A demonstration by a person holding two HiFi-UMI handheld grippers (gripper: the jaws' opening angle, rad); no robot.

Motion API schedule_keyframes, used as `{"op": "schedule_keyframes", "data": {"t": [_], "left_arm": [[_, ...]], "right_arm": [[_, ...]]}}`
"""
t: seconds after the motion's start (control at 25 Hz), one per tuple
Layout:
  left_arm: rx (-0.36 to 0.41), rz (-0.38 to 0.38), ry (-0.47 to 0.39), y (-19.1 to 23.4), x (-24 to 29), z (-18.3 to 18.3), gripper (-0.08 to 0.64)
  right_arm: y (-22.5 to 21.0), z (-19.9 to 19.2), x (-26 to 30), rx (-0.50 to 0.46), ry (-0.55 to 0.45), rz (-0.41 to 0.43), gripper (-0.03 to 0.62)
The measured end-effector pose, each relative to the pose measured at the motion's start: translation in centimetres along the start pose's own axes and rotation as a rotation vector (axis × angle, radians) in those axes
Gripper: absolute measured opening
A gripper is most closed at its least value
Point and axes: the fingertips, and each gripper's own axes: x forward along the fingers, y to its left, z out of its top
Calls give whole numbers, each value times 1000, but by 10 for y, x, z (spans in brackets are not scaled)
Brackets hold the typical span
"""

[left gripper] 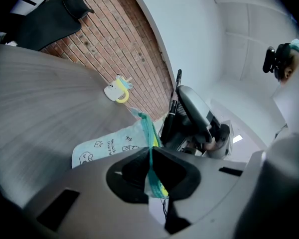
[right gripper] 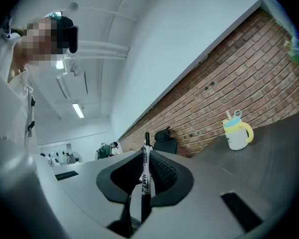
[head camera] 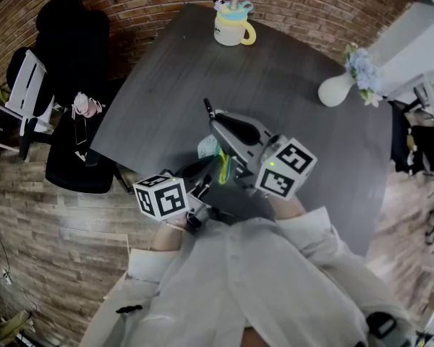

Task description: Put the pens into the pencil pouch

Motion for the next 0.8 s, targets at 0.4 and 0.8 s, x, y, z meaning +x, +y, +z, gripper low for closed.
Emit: {"op": "schedule_keyframes", "data": {"t": [0.4,0.8], "left_arm": [[-4,-8,-7,-3,-2,2,23],[-9,0,-23,0,-7,4,23]], "right_arm": [[-5,-19,-6,6,27,-4,40],[1,-36,-25,6,52,0,40]]}}
